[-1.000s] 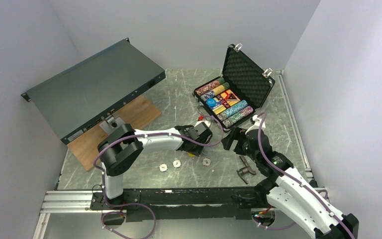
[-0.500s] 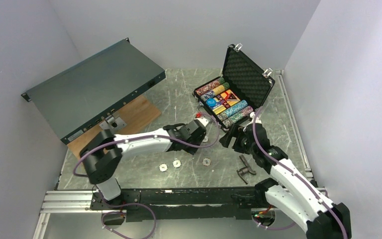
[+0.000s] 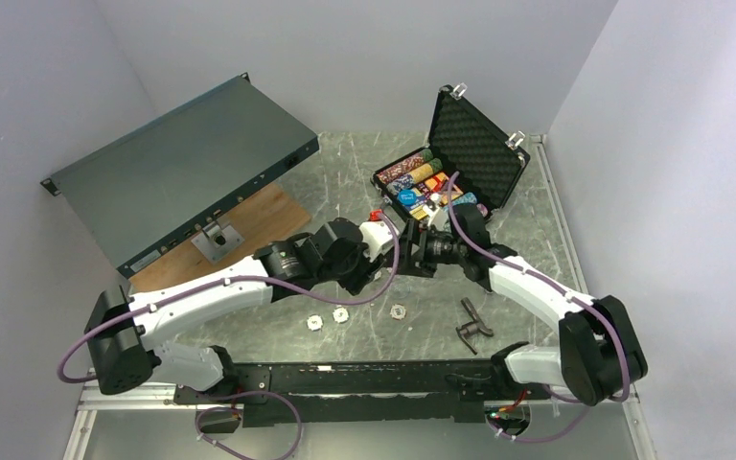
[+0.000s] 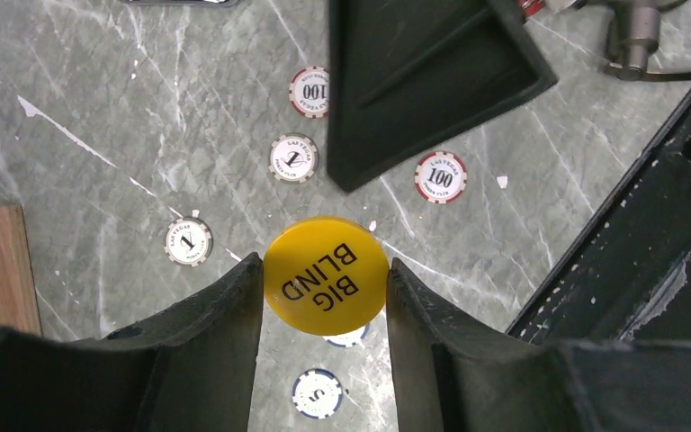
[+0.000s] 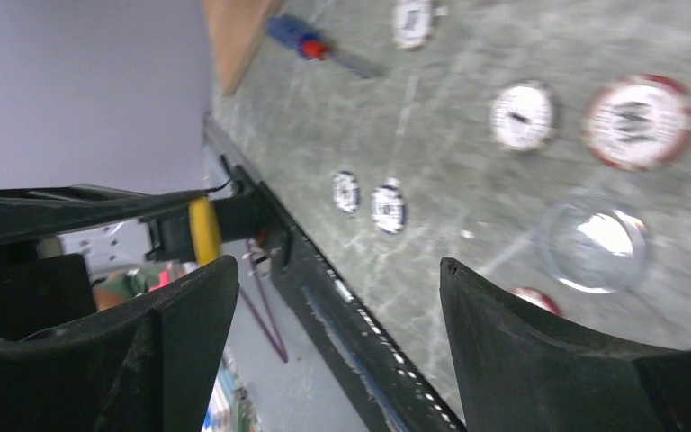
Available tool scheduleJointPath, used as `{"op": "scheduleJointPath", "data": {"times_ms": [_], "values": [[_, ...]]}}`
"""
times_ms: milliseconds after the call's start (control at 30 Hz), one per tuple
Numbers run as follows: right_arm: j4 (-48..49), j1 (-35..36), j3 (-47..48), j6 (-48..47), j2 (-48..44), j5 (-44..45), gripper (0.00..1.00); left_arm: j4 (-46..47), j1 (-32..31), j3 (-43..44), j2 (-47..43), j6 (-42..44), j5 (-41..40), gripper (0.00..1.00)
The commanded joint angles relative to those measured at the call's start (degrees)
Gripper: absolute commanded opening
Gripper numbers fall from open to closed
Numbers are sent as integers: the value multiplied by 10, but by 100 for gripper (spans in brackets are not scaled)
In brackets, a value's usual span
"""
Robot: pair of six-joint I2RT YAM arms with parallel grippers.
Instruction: Pack up texas hold em set
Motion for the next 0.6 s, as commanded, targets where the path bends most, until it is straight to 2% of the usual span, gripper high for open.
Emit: {"op": "scheduleJointPath", "data": {"times_ms": [0, 33, 400, 567], "values": [[117, 40, 38, 56, 15, -57, 84, -3, -2, -1, -19, 37, 40, 8], [123, 45, 40, 60, 17, -53, 83, -3, -2, -3, -21, 37, 35, 6], [165, 106, 28, 95, 41, -35, 50, 4, -3, -4, -16, 37, 24, 4], [169, 126, 17, 97, 41, -23, 44, 2, -3, -1, -6, 37, 19, 4]]}}
